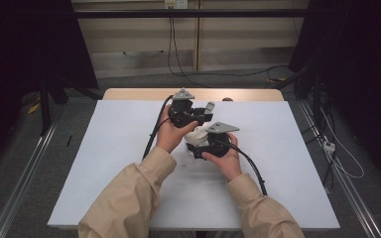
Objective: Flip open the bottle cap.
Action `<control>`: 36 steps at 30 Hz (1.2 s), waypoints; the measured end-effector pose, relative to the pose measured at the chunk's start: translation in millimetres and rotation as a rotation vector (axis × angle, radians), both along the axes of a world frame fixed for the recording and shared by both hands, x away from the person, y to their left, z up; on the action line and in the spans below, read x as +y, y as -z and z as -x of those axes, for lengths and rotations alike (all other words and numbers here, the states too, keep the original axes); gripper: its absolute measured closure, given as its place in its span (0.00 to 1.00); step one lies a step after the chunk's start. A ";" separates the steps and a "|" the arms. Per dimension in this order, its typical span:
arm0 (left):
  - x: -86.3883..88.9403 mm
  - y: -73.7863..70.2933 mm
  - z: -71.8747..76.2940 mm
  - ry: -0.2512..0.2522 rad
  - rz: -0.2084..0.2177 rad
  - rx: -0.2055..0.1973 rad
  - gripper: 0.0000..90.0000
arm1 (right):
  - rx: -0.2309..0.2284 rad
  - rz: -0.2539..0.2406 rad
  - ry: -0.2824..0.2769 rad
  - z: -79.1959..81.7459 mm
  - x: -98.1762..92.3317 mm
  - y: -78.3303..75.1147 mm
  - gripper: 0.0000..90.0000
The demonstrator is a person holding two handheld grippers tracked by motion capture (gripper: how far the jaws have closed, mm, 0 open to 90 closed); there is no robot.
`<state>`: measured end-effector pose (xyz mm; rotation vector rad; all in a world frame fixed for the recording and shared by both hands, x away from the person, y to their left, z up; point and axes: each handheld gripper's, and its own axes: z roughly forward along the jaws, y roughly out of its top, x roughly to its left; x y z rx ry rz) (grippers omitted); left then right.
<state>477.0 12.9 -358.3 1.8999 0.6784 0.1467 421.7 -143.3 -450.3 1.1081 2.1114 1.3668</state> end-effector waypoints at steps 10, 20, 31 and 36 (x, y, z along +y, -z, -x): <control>24.7 0.1 17.1 0.001 0.037 0.003 0.40 | 0.030 0.007 -0.014 10.0 -8.4 3.6 0.08; 57.3 11.8 36.1 -0.005 0.016 0.007 0.28 | 0.048 0.007 -0.017 28.9 -22.9 2.9 0.08; 82.9 27.6 55.3 0.019 -0.001 0.021 0.21 | 0.018 0.028 -0.051 54.1 -34.6 -5.4 0.08; 95.1 39.8 64.0 0.020 -0.019 0.041 0.19 | 0.025 0.030 -0.049 63.3 -45.2 -4.0 0.08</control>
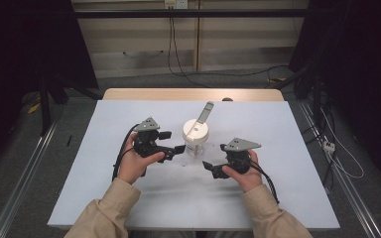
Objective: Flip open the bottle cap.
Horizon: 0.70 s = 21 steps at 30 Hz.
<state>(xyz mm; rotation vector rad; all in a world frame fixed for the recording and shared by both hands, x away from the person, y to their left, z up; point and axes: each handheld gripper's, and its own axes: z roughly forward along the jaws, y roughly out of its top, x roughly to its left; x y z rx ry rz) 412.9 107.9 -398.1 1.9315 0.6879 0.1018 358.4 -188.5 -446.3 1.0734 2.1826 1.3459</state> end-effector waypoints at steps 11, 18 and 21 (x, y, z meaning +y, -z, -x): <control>47.5 25.9 25.4 -0.032 -0.051 -0.012 0.17 | -0.018 0.007 0.005 20.9 -25.1 -3.5 0.09; 79.7 33.1 37.3 -0.073 -0.062 -0.017 0.16 | -0.021 0.015 0.016 33.8 -39.2 -2.6 0.09; 87.7 34.4 40.1 -0.078 -0.065 -0.024 0.16 | -0.024 0.014 0.016 38.4 -43.3 -2.6 0.09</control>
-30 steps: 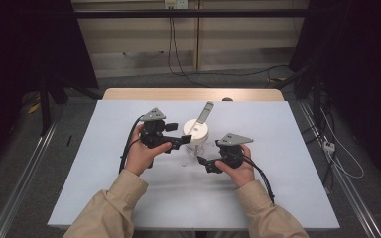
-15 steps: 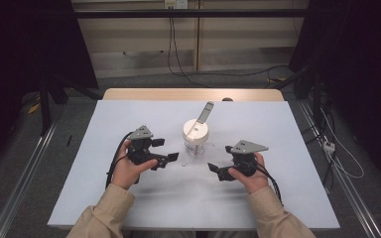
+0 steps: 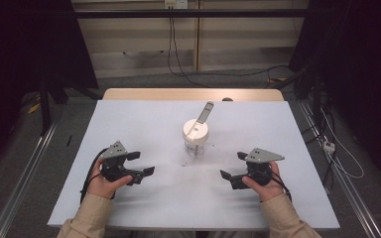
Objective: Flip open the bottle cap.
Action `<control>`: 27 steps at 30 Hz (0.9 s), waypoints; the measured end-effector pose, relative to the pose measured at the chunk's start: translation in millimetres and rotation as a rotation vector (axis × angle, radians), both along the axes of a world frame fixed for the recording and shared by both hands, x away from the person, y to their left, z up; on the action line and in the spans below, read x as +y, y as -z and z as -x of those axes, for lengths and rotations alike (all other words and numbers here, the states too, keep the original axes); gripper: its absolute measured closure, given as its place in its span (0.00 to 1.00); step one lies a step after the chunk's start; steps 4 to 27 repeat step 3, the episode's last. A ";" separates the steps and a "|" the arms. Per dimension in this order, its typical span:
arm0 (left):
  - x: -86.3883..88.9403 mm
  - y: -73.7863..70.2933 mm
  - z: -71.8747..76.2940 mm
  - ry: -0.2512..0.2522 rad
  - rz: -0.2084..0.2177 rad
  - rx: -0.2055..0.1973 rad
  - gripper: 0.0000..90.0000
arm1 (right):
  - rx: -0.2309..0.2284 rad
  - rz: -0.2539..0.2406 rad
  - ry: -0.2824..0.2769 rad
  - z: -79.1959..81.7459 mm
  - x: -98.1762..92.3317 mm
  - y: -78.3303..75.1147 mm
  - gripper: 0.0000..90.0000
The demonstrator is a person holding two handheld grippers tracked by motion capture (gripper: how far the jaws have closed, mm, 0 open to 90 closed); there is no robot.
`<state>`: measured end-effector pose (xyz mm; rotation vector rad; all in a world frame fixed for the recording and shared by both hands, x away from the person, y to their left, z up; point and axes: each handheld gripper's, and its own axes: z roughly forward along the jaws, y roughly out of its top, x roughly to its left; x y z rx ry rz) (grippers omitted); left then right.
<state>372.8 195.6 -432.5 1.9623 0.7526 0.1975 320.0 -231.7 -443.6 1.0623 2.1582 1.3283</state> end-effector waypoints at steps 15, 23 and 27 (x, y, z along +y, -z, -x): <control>3.7 2.0 1.6 -0.014 0.012 0.005 0.16 | 0.001 0.000 0.007 2.8 -4.4 0.8 0.09; 3.7 2.0 1.6 -0.014 0.012 0.005 0.16 | 0.001 0.000 0.007 2.8 -4.4 0.8 0.09; 3.7 2.0 1.6 -0.014 0.012 0.005 0.16 | 0.001 0.000 0.007 2.8 -4.4 0.8 0.09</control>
